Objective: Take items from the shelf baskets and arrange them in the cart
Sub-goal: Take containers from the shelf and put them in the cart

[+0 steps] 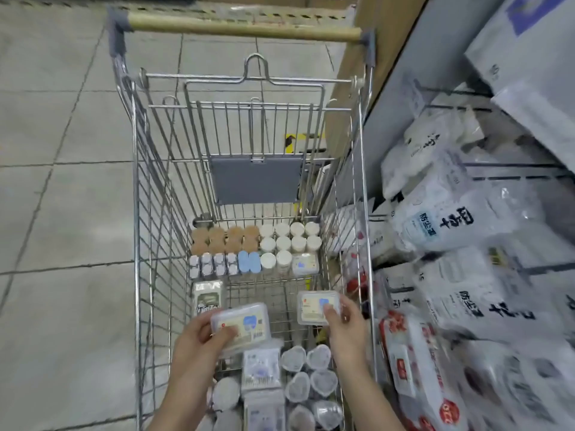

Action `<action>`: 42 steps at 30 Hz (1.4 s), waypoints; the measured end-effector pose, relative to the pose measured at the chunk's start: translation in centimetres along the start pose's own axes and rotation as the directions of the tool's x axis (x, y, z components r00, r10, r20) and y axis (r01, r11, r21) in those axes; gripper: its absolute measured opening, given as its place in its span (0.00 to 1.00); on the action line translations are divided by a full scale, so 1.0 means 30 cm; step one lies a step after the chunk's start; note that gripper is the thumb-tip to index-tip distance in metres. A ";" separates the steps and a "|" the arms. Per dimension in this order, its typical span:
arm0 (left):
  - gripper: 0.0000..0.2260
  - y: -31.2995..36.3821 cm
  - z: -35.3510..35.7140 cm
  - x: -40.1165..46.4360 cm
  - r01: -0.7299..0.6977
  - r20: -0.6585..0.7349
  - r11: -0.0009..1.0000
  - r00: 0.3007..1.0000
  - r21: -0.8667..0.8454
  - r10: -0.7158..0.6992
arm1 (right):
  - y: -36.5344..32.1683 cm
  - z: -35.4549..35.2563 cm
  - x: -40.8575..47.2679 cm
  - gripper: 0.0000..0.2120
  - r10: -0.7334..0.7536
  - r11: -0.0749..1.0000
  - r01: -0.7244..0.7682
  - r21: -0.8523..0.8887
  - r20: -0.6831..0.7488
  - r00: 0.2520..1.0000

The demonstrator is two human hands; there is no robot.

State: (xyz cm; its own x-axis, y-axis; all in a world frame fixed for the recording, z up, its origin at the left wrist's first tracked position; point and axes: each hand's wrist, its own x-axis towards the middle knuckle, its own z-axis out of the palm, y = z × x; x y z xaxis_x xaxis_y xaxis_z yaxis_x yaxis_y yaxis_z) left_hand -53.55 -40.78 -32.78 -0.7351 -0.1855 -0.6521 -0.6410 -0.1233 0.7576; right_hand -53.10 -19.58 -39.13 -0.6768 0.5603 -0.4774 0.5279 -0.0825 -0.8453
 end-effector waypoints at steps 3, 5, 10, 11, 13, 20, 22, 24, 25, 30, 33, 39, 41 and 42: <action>0.11 -0.039 0.053 0.086 0.040 -0.009 0.999 0.999 0.025 -0.040 | 0.050 0.055 0.143 0.11 0.002 1.000 -0.002 0.008 -0.039 0.999; 0.11 -0.063 0.079 0.137 0.065 -0.025 0.997 0.998 0.031 -0.064 | 0.080 0.097 0.219 0.13 -0.026 0.999 0.024 -0.026 -0.055 0.998; 0.12 -0.146 0.129 0.263 0.142 -0.038 0.990 0.989 0.022 -0.141 | 0.150 0.205 0.361 0.13 -0.175 0.967 0.164 -0.195 -0.040 0.984; 0.12 -0.161 0.138 0.289 0.149 -0.035 0.989 0.988 0.015 -0.149 | 0.164 0.224 0.391 0.14 -0.195 0.961 0.179 -0.213 -0.055 0.979; 0.15 -0.193 0.159 0.343 0.155 -0.057 0.988 0.986 0.017 -0.154 | 0.191 0.260 0.454 0.15 -0.217 0.953 0.192 -0.236 -0.085 0.973; 0.16 -0.286 0.184 0.497 0.192 -0.069 0.981 0.980 0.039 -0.189 | 0.273 0.337 0.603 0.13 -0.284 0.897 0.226 -0.380 -0.103 0.953; 0.15 -0.293 0.188 0.520 0.193 -0.066 0.980 0.980 0.052 -0.189 | 0.289 0.351 0.631 0.12 -0.288 0.892 0.226 -0.391 -0.105 0.952; 0.13 -0.289 0.196 0.534 0.187 -0.057 0.980 0.981 0.062 -0.184 | 0.302 0.360 0.647 0.14 -0.268 0.886 0.198 -0.419 -0.113 0.957; 0.11 -0.286 0.200 0.537 0.181 -0.050 0.981 0.983 0.071 -0.178 | 0.307 0.364 0.653 0.15 -0.251 0.880 0.175 -0.441 -0.121 0.960; 0.10 -0.274 0.221 0.557 0.176 -0.045 0.983 0.984 0.057 -0.174 | 0.322 0.378 0.652 0.18 -0.237 0.851 0.159 -0.500 -0.095 0.967; 0.11 -0.264 0.244 0.575 0.192 -0.027 0.981 0.981 0.017 -0.192 | 0.326 0.385 0.634 0.23 -0.245 0.853 0.186 -0.488 -0.060 0.968; 0.11 -0.229 0.346 0.668 0.168 -0.021 0.986 0.986 0.018 -0.168 | 0.338 0.355 0.616 0.21 -0.227 0.892 0.186 -0.412 -0.054 0.972; 0.10 -0.217 0.403 0.720 0.148 0.001 0.988 0.989 0.042 -0.148 | 0.349 0.333 0.603 0.18 -0.179 0.931 0.145 -0.336 -0.070 0.981; 0.10 -0.211 0.436 0.746 0.132 0.018 0.989 0.991 0.073 -0.134 | 0.356 0.322 0.590 0.16 -0.146 0.952 0.117 -0.284 -0.083 0.986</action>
State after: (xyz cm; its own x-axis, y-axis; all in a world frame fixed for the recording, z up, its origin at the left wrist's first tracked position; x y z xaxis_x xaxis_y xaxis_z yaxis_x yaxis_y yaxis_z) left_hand -68.83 -31.40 -52.56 -0.6467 -0.1494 -0.7480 -0.7469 -0.0750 0.6607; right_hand -64.39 -18.50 -58.92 -0.7017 0.6326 -0.3277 0.5692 0.2213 -0.7918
